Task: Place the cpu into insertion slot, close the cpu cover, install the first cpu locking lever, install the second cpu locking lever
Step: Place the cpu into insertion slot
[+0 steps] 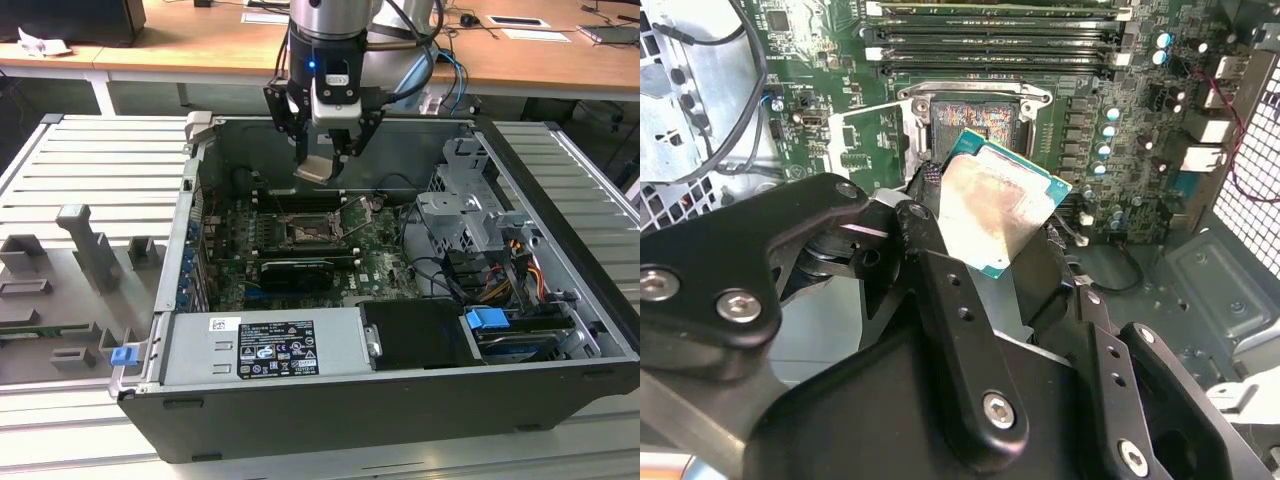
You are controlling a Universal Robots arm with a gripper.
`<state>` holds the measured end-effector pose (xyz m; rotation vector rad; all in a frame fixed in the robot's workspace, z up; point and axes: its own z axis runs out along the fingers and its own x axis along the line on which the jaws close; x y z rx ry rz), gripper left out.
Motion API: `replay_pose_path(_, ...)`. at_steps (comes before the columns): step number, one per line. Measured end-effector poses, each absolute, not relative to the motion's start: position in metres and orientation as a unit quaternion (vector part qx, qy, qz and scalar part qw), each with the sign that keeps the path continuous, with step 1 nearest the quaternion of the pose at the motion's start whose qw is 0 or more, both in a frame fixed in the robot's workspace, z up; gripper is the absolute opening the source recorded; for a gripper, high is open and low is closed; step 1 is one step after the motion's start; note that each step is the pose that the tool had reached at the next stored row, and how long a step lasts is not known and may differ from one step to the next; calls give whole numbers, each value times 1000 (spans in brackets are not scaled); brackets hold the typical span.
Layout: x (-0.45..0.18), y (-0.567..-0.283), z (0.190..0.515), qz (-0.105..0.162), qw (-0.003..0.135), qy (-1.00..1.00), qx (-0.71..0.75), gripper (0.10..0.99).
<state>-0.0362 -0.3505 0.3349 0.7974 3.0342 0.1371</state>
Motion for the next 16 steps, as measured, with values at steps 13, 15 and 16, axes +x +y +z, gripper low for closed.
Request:
replay_pose_path(13,-36,-350,332,44,1,962,271,529)
replay_pose_path(15,-36,-351,332,44,1,961,272,529)
replay_pose_path(16,-36,-350,332,44,1,961,273,529)
